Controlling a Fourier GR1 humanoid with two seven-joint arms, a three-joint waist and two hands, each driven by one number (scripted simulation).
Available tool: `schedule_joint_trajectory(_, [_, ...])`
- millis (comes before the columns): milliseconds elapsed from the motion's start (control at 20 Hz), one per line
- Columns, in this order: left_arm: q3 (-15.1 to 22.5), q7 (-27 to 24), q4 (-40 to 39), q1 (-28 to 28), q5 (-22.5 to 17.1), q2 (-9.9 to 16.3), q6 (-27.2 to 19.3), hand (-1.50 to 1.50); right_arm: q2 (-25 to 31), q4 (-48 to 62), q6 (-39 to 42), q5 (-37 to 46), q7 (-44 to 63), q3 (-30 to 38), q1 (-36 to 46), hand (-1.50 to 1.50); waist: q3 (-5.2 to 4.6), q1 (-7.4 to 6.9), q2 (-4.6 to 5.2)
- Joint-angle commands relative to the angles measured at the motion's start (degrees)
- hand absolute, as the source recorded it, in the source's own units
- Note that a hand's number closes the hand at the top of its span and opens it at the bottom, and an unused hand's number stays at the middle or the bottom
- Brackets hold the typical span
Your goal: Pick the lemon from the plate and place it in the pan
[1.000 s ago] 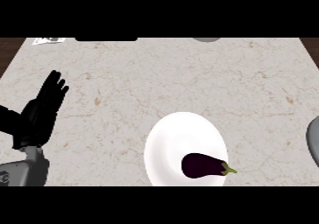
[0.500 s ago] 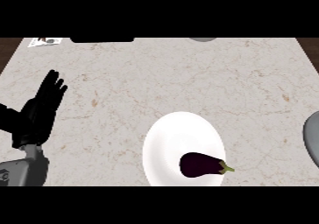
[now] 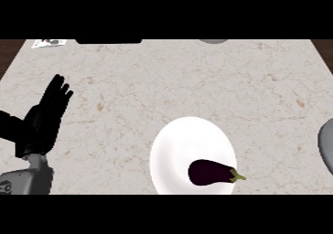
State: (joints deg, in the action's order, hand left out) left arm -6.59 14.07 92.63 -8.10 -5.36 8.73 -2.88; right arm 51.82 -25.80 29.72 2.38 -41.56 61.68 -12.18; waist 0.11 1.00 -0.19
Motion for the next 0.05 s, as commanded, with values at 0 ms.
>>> schedule_joint_trajectory(0, [-0.5, 0.0, -0.7, 0.1, -0.5, 0.2, 0.5, 0.00, -3.0, -0.9, 4.7, -0.3, -7.5, -2.1, 0.5, -1.50, -0.03, -0.65, 0.09])
